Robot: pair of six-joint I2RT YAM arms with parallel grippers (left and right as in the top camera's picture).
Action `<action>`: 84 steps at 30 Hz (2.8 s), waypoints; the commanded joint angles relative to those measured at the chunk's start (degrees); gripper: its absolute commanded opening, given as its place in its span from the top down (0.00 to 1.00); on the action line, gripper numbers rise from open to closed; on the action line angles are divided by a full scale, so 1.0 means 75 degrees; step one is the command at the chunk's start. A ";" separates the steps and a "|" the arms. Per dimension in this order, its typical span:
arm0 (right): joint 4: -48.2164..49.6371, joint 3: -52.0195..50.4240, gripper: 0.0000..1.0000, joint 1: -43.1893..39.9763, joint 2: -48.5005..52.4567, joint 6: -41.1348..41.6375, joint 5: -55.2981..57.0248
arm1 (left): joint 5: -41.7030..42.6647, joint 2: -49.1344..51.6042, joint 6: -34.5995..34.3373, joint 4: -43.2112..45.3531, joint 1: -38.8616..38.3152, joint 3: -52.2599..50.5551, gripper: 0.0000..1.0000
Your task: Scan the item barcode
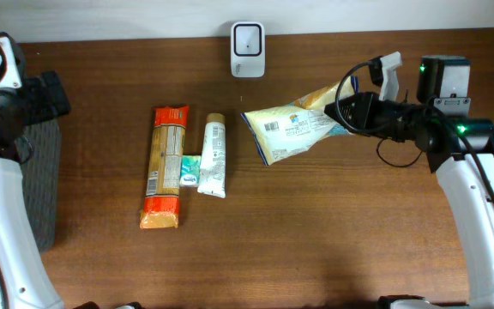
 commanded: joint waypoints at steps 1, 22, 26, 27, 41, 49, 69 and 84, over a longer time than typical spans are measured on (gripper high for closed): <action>0.0061 0.0134 0.96 0.0009 -0.0131 0.1017 0.0341 | -0.0050 -0.0038 0.0149 0.0009 0.0020 0.0087 0.01; 0.0493 0.1393 0.96 0.1795 0.0775 0.0187 0.5103 | -0.0050 -0.0038 0.0149 0.0009 0.0020 0.0087 0.01; 0.0248 0.3063 0.96 0.2422 0.2017 -0.0705 0.6895 | -0.0050 -0.0038 0.0149 0.0009 0.0020 0.0087 0.01; 0.0245 0.3395 0.96 0.2532 0.2291 -0.0909 0.7245 | -0.0050 -0.0038 0.0149 0.0009 0.0020 0.0087 0.01; 0.4846 0.4704 0.96 0.4036 0.4951 -0.7449 1.1296 | -0.0050 -0.0038 0.0149 0.0009 0.0020 0.0087 0.01; 0.7871 0.4701 0.96 0.4057 0.6196 -1.0555 1.1258 | -0.0050 -0.0038 0.0149 0.0009 0.0020 0.0087 0.01; 0.9538 0.4701 0.96 0.3669 0.7175 -1.2960 1.1468 | -0.0050 -0.0038 0.0149 0.0009 0.0020 0.0087 0.01; 0.9474 0.4698 0.96 0.3404 0.7577 -1.3333 1.1202 | -0.0050 -0.0038 0.0149 0.0009 0.0020 0.0087 0.01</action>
